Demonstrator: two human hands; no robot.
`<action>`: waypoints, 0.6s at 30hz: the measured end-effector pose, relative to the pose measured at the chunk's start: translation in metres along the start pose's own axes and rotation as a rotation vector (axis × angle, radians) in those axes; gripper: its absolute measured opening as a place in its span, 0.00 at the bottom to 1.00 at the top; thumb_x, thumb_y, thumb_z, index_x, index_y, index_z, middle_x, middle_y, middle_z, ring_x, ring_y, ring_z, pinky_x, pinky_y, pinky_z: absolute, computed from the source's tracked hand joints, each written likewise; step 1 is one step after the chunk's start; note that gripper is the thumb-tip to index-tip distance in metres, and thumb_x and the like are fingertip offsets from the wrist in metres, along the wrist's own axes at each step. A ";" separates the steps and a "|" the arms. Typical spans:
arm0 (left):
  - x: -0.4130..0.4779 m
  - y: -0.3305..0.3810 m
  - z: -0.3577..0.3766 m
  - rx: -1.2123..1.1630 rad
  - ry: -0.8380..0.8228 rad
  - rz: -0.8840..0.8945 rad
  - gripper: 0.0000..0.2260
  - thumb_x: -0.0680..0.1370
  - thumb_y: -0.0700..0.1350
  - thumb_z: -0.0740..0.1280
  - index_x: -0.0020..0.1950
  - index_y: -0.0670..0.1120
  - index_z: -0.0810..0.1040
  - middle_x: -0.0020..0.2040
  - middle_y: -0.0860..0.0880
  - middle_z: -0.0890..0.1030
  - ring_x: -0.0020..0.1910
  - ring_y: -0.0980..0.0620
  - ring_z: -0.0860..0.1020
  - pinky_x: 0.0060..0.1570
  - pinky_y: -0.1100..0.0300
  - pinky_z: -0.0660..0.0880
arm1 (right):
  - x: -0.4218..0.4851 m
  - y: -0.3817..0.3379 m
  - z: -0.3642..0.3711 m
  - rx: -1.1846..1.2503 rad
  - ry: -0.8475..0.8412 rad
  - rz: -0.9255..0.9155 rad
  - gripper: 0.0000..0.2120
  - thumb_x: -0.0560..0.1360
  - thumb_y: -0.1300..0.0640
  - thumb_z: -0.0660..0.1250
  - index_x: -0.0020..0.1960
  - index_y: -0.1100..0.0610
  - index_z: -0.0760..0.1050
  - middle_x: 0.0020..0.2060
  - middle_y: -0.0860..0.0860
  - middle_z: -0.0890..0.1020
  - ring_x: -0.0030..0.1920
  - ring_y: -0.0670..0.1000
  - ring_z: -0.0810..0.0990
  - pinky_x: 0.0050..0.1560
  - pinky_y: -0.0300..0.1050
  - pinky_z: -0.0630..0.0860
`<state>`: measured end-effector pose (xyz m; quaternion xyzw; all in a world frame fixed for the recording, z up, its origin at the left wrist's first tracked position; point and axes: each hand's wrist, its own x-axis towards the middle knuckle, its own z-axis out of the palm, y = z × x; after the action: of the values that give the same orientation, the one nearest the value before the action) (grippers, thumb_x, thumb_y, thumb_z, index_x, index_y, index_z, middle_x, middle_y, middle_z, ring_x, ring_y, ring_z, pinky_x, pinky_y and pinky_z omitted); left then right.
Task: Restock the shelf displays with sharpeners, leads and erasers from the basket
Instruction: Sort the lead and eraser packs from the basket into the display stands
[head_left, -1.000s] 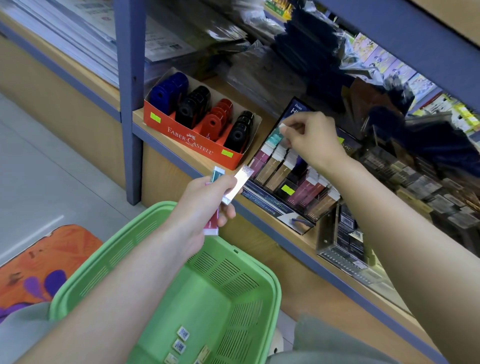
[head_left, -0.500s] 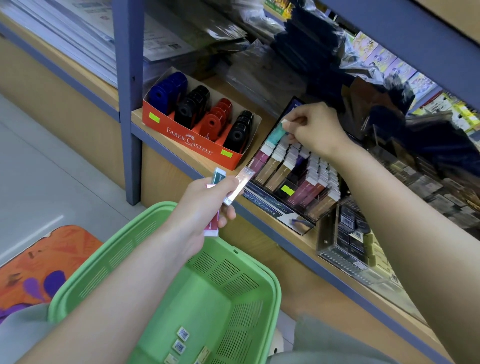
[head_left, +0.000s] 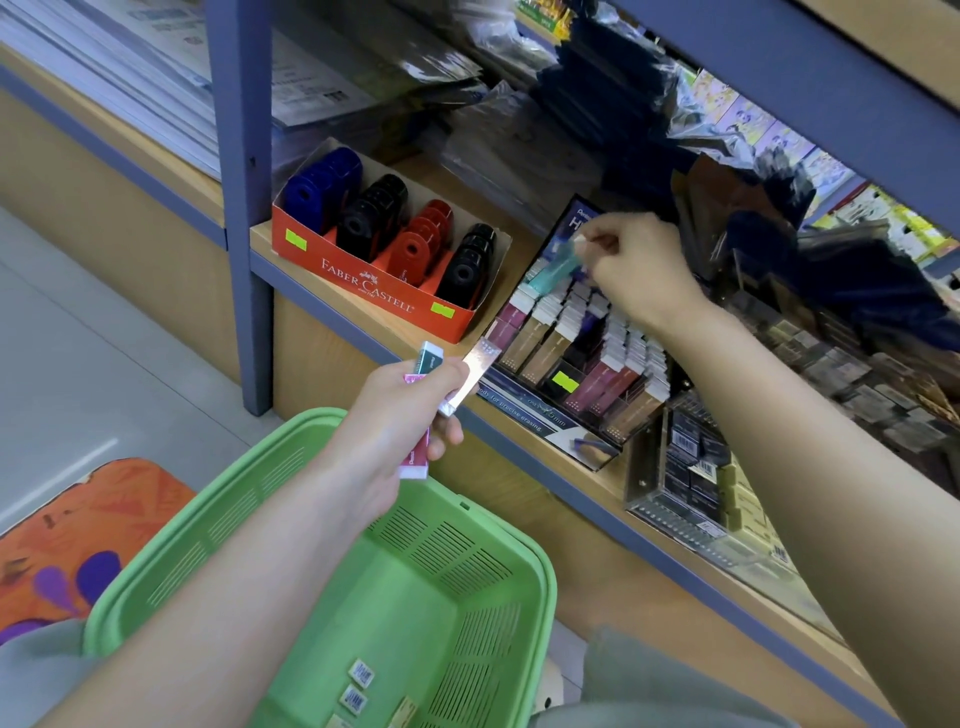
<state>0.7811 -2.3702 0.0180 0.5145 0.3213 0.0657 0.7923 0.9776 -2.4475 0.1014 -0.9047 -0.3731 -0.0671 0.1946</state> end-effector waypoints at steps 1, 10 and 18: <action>0.000 0.001 0.000 0.000 -0.003 0.006 0.13 0.79 0.50 0.63 0.55 0.41 0.77 0.24 0.48 0.74 0.18 0.56 0.64 0.19 0.68 0.62 | 0.000 0.003 -0.005 0.031 0.032 0.020 0.09 0.78 0.62 0.61 0.52 0.59 0.80 0.46 0.54 0.80 0.51 0.53 0.79 0.52 0.39 0.72; 0.000 0.000 -0.001 0.026 0.003 0.022 0.14 0.79 0.50 0.63 0.55 0.40 0.77 0.24 0.49 0.74 0.18 0.56 0.64 0.19 0.68 0.63 | -0.021 0.022 -0.028 -0.142 0.042 0.004 0.09 0.78 0.62 0.60 0.52 0.62 0.79 0.44 0.57 0.78 0.42 0.50 0.72 0.38 0.34 0.61; -0.001 -0.001 0.001 0.031 0.011 0.025 0.11 0.79 0.50 0.63 0.51 0.42 0.77 0.24 0.48 0.74 0.18 0.56 0.64 0.19 0.68 0.62 | -0.033 0.030 -0.027 -0.135 0.072 0.015 0.08 0.78 0.63 0.60 0.51 0.61 0.78 0.46 0.55 0.77 0.42 0.50 0.72 0.38 0.33 0.61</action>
<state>0.7804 -2.3715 0.0179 0.5304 0.3200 0.0733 0.7816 0.9763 -2.4991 0.1078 -0.9155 -0.3537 -0.1231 0.1468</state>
